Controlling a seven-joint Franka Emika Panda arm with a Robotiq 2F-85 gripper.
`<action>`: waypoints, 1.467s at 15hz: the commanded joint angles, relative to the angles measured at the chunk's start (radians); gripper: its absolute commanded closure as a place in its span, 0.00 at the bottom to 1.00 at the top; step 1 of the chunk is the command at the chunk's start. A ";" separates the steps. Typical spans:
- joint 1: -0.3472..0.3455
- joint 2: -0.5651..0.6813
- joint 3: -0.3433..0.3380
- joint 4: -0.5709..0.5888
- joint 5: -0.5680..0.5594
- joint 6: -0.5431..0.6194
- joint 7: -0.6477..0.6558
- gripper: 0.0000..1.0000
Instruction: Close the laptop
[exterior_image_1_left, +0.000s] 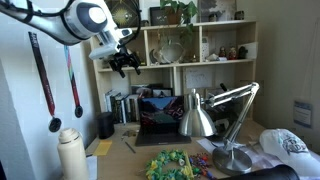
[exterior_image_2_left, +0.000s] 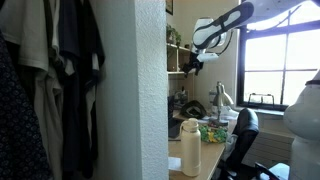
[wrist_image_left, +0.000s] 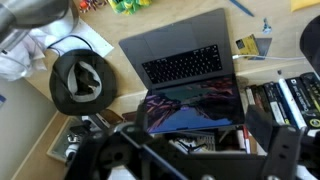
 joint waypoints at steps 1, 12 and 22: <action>0.023 0.231 0.012 0.257 0.024 0.003 0.010 0.00; 0.098 0.712 0.021 0.742 0.044 0.069 -0.030 0.00; 0.106 0.884 0.002 0.783 0.077 0.272 0.003 0.00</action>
